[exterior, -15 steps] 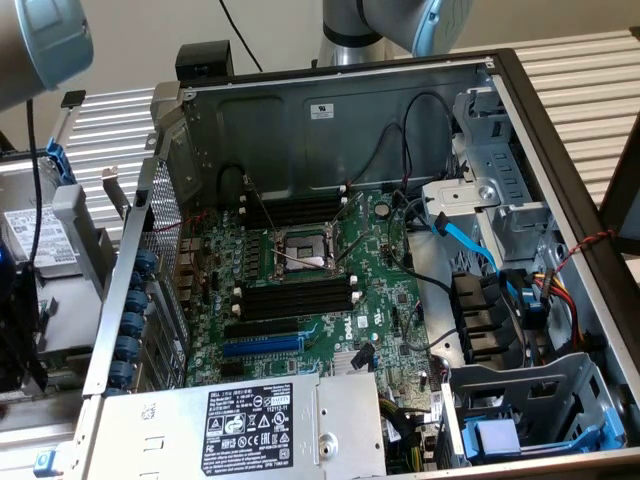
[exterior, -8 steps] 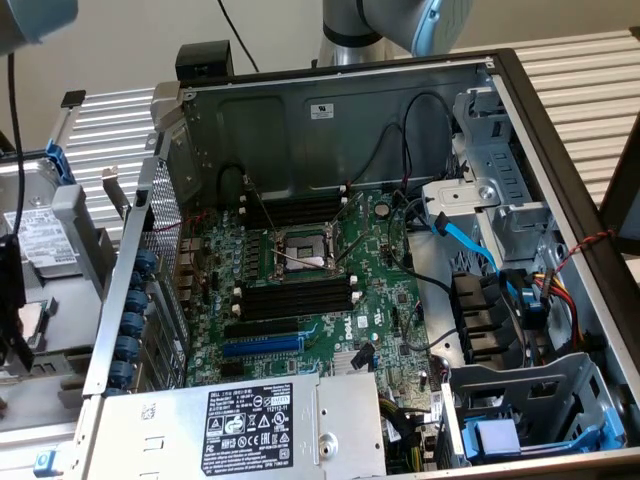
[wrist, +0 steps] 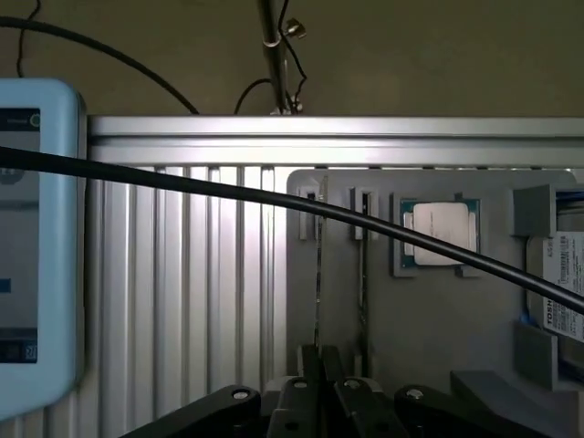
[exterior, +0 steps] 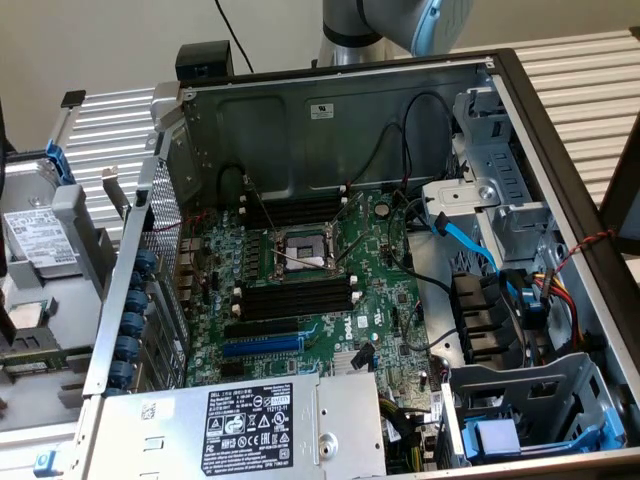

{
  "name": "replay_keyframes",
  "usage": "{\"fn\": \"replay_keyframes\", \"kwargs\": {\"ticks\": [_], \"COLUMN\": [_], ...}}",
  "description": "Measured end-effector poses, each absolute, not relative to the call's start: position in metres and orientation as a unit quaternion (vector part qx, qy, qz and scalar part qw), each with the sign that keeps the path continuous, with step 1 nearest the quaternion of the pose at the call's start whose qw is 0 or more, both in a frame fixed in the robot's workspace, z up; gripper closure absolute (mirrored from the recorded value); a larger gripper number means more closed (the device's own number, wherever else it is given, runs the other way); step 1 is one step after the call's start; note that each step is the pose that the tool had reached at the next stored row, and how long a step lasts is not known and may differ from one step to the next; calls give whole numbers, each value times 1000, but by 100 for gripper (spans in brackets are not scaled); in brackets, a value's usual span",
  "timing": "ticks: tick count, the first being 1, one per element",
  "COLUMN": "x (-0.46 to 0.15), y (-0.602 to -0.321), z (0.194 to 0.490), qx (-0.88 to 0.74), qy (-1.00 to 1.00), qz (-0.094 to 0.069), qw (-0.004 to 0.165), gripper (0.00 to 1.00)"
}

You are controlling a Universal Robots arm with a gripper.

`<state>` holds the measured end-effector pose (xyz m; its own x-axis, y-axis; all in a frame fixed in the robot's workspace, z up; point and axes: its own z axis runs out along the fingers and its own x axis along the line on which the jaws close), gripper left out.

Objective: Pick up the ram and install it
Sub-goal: 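Pick up the ram and move it above insertion slot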

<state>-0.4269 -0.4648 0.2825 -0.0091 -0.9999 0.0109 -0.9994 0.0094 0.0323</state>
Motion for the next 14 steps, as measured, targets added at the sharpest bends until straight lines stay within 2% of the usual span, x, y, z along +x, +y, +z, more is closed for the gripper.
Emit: {"fn": "replay_keyframes", "kwargs": {"ticks": [14], "x": [-427], "y": [-465], "z": [346], "qx": [704], "qy": [-710], "qz": [-8], "qw": [15], "gripper": [87]}}
